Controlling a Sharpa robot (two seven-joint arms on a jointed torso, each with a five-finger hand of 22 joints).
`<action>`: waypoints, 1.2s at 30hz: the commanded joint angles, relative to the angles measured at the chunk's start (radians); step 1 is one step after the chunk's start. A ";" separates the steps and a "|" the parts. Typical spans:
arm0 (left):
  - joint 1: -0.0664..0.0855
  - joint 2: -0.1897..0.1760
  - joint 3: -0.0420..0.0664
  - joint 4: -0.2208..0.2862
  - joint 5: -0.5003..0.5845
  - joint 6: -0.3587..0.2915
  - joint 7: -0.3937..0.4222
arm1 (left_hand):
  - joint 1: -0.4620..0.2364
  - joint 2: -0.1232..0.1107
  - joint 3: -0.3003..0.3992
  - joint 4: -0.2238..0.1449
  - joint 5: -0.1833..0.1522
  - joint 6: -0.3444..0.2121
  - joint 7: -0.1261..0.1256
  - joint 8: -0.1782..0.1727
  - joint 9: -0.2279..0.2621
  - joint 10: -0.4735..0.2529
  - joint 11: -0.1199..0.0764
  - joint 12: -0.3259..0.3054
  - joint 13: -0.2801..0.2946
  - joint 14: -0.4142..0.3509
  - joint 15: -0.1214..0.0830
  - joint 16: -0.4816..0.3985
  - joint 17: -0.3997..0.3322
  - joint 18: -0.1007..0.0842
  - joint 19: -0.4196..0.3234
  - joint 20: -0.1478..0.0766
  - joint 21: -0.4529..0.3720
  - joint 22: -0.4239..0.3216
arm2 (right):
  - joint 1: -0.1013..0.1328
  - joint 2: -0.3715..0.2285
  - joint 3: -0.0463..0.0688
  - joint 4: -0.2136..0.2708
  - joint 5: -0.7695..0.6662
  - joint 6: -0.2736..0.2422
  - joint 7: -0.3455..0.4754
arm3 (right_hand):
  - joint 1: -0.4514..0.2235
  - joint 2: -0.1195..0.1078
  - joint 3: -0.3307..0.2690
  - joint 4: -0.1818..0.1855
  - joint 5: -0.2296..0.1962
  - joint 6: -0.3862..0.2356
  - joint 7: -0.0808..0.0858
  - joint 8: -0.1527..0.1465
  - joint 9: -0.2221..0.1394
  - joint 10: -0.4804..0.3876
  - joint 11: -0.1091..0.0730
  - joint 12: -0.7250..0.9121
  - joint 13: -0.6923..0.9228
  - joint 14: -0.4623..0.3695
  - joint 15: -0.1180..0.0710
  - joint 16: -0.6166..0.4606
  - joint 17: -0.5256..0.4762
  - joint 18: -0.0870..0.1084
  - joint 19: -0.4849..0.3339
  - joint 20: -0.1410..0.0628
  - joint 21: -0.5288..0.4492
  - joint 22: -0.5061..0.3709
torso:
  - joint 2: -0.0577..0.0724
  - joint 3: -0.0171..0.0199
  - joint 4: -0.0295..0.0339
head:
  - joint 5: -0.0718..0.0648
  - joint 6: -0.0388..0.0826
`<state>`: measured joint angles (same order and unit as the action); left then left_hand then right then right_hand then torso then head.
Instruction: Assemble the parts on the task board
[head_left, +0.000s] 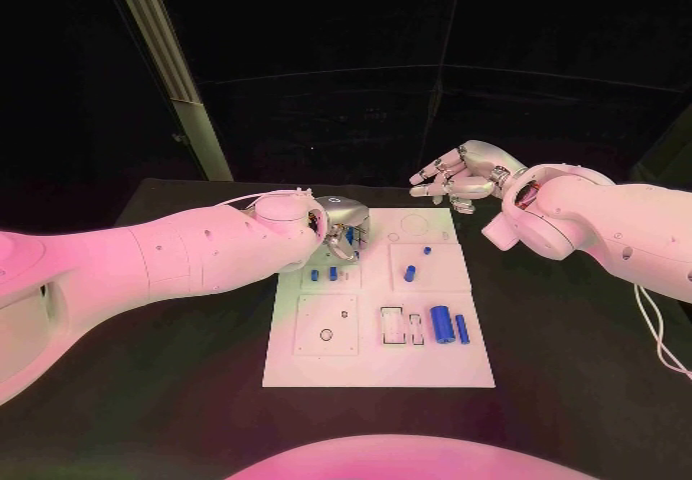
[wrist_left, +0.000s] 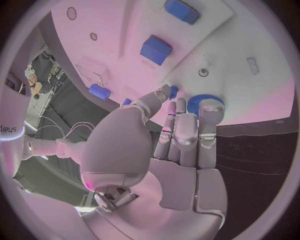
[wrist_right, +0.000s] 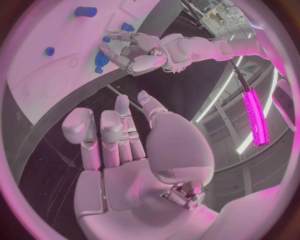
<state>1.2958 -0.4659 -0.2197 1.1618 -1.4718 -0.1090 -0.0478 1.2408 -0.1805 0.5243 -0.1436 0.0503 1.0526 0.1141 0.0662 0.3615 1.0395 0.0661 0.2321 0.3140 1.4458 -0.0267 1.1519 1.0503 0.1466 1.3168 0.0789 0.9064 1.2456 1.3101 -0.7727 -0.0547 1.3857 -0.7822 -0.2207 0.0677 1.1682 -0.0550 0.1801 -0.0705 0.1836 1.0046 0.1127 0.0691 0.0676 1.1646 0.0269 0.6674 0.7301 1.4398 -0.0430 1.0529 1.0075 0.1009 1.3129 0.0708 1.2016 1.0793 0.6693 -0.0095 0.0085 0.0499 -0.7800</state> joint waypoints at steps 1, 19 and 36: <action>0.001 -0.001 0.001 0.002 -0.014 0.034 -0.015 | 0.011 0.003 0.000 0.001 0.000 0.008 0.001 0.005 -0.002 -0.003 0.000 -0.004 -0.002 0.007 -0.001 0.005 0.002 -0.019 0.005 -0.001 0.004 0.001 | 0.002 0.001 0.001 0.001 -0.002 -0.005 0.009 | -0.009 -0.003 0.002 -0.004 0.005 -0.003 0.001 -0.007 -0.001 0.007 0.002 -0.006 -0.001 0.004 0.000 -0.006 0.002 0.008 -0.003 -0.003 -0.003 0.001 | -0.001 0.0004 -0.0003 | 0.000 -0.001; -0.002 0.004 0.001 -0.008 -0.014 0.061 -0.015 | 0.025 0.042 0.012 0.010 -0.001 0.050 -0.004 0.017 -0.021 0.041 -0.008 0.021 -0.041 0.032 0.002 0.070 0.059 -0.026 0.017 0.002 0.052 0.034 | 0.002 0.005 0.001 -0.001 -0.002 -0.001 0.009 | -0.012 -0.002 0.002 -0.003 0.005 -0.004 0.001 -0.006 -0.001 0.010 0.003 -0.007 -0.003 0.006 0.000 -0.005 0.004 0.007 -0.001 -0.003 -0.002 0.003 | 0.000 0.0002 -0.0004 | 0.001 -0.002; -0.005 0.008 0.001 -0.020 -0.004 0.026 0.003 | 0.025 0.065 0.009 0.015 -0.002 0.064 -0.003 0.009 -0.037 0.071 -0.011 0.030 -0.071 0.037 0.002 0.084 0.064 -0.030 0.027 0.002 0.084 0.056 | 0.002 0.008 0.001 -0.001 -0.002 0.001 0.009 | -0.013 -0.002 0.002 -0.002 0.005 -0.004 0.001 -0.006 -0.001 0.011 0.003 -0.007 -0.004 0.007 0.000 -0.004 0.006 0.007 0.001 -0.003 -0.001 0.005 | -0.001 0.0004 -0.0002 | 0.000 0.000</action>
<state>1.2925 -0.4569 -0.2179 1.1415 -1.4774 -0.0699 -0.0545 1.2691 -0.1193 0.5342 -0.1338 0.0502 1.1117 0.1089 0.0809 0.3254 1.1046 0.0553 0.2592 0.2441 1.4619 -0.0252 1.2343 1.1128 0.1315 1.3351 0.0818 0.9847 1.3001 1.3101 -0.7658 -0.0547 1.3838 -0.7828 -0.2199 0.0681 1.1643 -0.0592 0.1801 -0.0705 0.1836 1.0046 0.1127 0.0691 0.0677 1.1683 0.0305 0.6639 0.7266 1.4399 -0.0430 1.0533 1.0121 0.1008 1.3129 0.0709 1.2016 1.0833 0.6691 -0.0093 0.0075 0.0505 -0.7811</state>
